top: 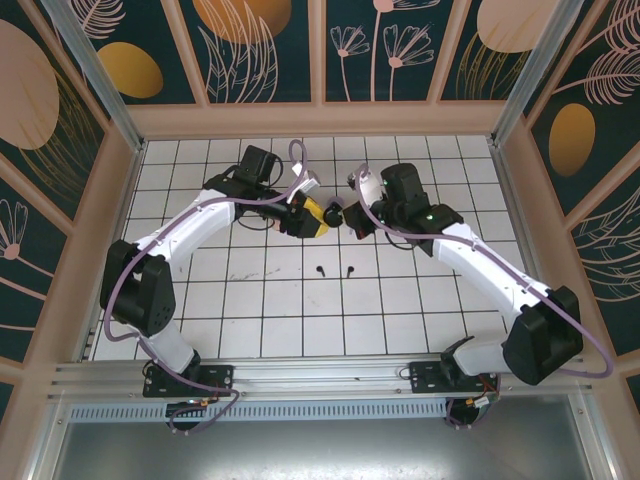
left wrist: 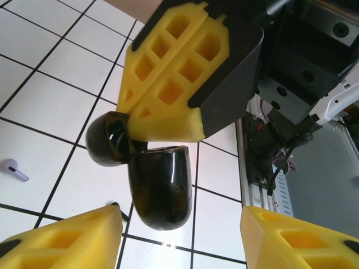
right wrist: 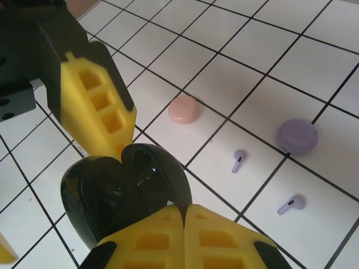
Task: Insert the wireless bluetooth earbuds into the charging case
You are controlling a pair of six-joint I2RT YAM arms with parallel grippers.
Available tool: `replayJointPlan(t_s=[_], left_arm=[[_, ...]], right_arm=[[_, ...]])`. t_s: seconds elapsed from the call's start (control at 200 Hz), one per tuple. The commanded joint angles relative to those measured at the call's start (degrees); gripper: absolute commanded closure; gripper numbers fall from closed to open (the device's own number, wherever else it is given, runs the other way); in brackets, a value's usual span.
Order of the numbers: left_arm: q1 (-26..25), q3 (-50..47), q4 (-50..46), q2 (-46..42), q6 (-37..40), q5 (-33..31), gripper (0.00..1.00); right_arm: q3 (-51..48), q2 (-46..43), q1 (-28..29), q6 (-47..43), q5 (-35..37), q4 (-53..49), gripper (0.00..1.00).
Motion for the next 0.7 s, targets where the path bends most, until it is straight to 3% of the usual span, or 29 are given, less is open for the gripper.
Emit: replayJointPlan(t_s=[0.0, 0.696], left_arm=[[-0.1, 1.99, -1.06, 0.37, 1.7, 2.62, 0.42], [-0.09, 2.25, 3.11, 2.86, -0.14, 2.79, 0.53]], right_arm=[[2.59, 1.09, 0.9, 0.01, -0.98, 0.12, 1.0], [4.39, 3.16, 2.93, -0.62, 0.25, -1.23, 1.0]])
